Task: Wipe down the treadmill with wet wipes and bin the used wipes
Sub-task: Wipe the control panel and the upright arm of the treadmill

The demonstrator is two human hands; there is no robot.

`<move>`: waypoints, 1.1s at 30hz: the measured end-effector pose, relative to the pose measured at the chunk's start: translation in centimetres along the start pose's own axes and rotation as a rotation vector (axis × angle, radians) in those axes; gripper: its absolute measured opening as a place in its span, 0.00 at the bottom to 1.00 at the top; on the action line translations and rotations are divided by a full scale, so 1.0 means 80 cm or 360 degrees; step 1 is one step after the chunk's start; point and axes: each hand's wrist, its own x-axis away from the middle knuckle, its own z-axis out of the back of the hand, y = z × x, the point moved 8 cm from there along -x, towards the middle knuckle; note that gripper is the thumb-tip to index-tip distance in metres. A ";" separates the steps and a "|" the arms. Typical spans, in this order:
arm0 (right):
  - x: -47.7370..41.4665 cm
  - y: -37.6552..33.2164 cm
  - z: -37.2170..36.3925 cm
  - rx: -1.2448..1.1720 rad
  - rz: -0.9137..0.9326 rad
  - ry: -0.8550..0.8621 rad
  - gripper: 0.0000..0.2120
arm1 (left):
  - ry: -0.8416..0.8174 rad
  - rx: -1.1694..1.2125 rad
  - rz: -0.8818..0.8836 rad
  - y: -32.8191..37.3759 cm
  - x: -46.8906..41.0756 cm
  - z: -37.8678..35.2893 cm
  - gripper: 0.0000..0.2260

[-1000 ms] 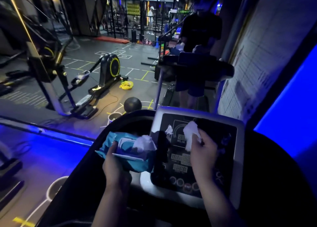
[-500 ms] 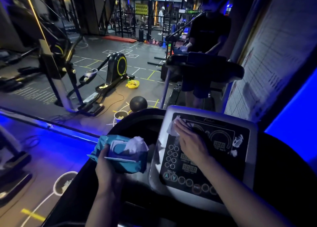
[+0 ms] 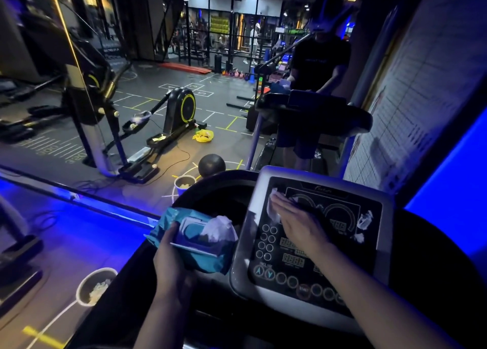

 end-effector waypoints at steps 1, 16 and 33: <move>0.011 0.001 -0.005 -0.0028 0.0026 -0.0028 0.25 | -0.0005 -0.0006 0.0006 0.000 0.002 -0.001 0.18; 0.034 -0.003 -0.020 0.0363 0.0200 -0.0141 0.32 | -0.0026 0.0012 0.0057 -0.001 0.014 0.007 0.23; 0.002 -0.011 0.025 0.0042 -0.0207 0.0378 0.21 | -0.0001 0.0025 0.0023 0.004 0.021 0.009 0.18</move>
